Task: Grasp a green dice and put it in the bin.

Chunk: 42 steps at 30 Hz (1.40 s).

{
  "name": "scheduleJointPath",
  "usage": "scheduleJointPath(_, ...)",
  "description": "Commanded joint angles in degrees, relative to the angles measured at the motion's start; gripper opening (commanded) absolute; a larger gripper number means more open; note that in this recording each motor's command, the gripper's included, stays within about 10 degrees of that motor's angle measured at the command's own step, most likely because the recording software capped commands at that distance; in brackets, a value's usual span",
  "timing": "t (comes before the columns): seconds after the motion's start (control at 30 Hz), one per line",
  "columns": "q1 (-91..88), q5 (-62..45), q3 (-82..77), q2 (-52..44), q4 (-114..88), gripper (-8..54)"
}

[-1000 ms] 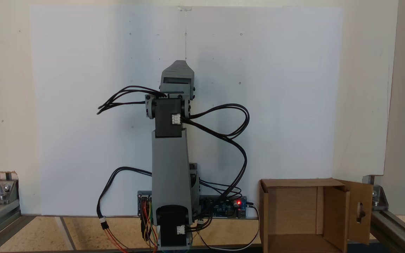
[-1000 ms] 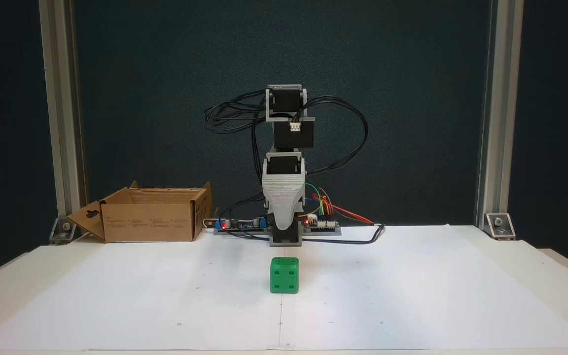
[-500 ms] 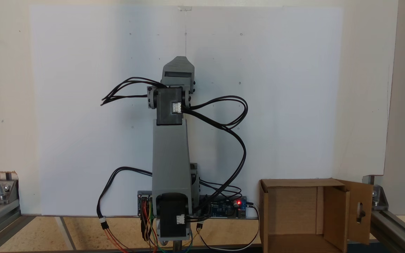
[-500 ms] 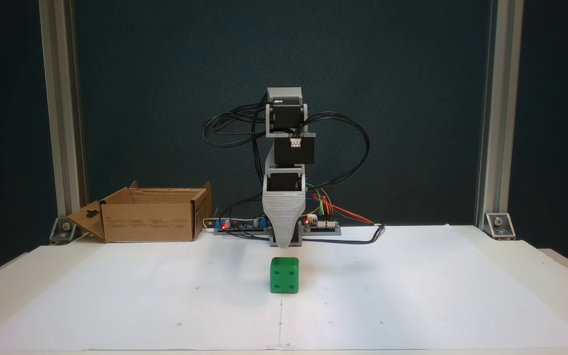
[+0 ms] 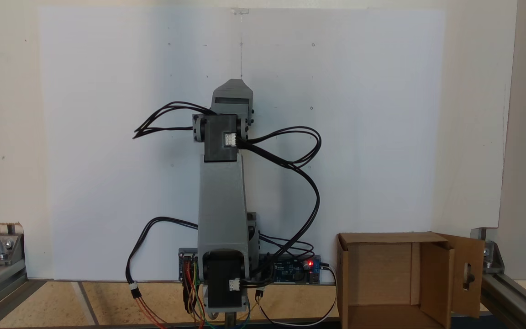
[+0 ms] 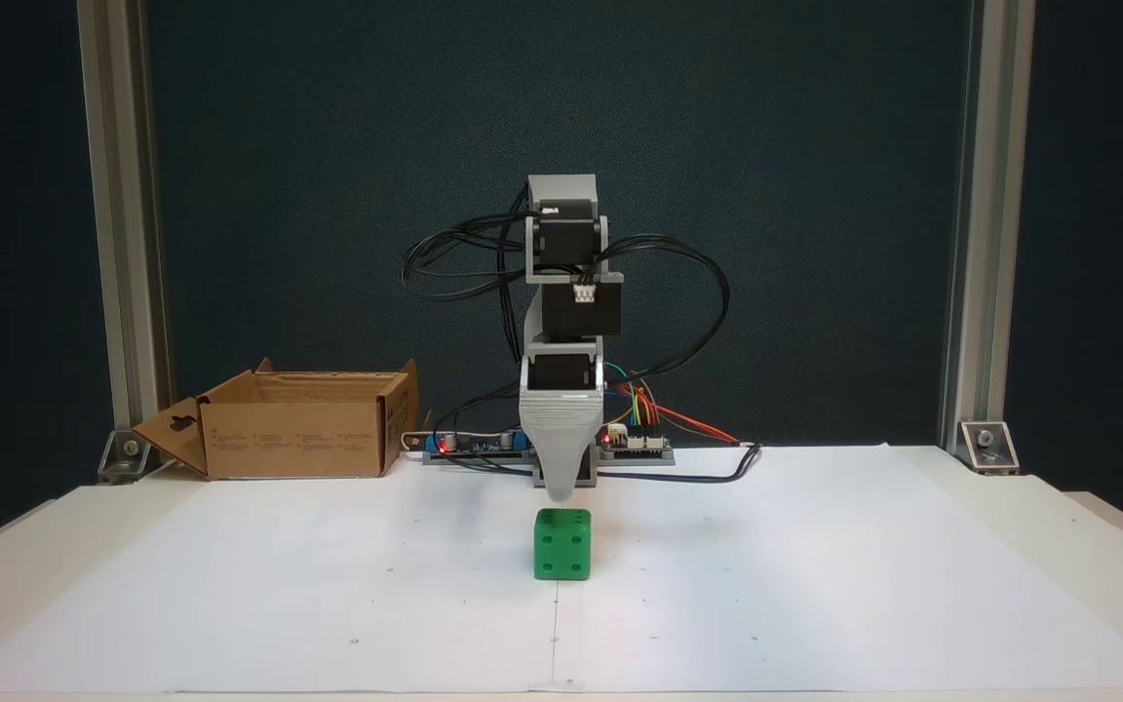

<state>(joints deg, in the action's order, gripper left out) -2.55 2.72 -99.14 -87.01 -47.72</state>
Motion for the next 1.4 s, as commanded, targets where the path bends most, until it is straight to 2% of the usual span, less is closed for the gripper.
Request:
scheduleJointPath(0.0, -0.62, 0.7, 0.97, -0.18, 0.35, 43.2)
scheduleJointPath(0.63, -1.05, 0.88, 0.0, 1.67, 0.35, 43.3)
scheduleJointPath(1.37, -0.44, 3.43, 0.0, 8.09, 3.16, 43.2)
